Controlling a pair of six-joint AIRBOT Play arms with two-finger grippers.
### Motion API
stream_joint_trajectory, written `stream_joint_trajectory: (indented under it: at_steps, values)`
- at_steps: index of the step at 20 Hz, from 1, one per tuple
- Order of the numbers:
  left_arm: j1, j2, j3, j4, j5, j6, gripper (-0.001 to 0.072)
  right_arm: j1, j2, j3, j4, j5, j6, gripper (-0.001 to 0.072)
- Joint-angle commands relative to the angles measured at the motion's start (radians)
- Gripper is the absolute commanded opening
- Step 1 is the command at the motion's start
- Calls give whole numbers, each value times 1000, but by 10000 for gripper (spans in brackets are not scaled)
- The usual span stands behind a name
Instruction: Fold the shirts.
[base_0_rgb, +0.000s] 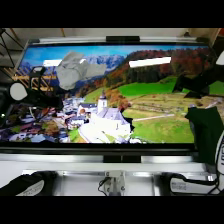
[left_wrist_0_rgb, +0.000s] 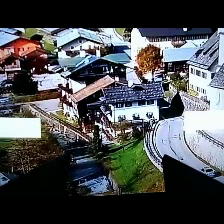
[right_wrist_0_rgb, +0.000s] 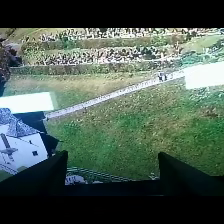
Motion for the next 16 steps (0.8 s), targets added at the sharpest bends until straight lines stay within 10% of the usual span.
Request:
stream_joint_trajectory:
  at_steps: [1, 16]
  values:
    - [1, 0, 0, 0, 0, 0, 712, 1, 0, 1, 0, 0, 0, 666]
    - [1, 0, -2, -8, 15, -23, 712, 1, 0, 1, 2, -5, 10, 666]
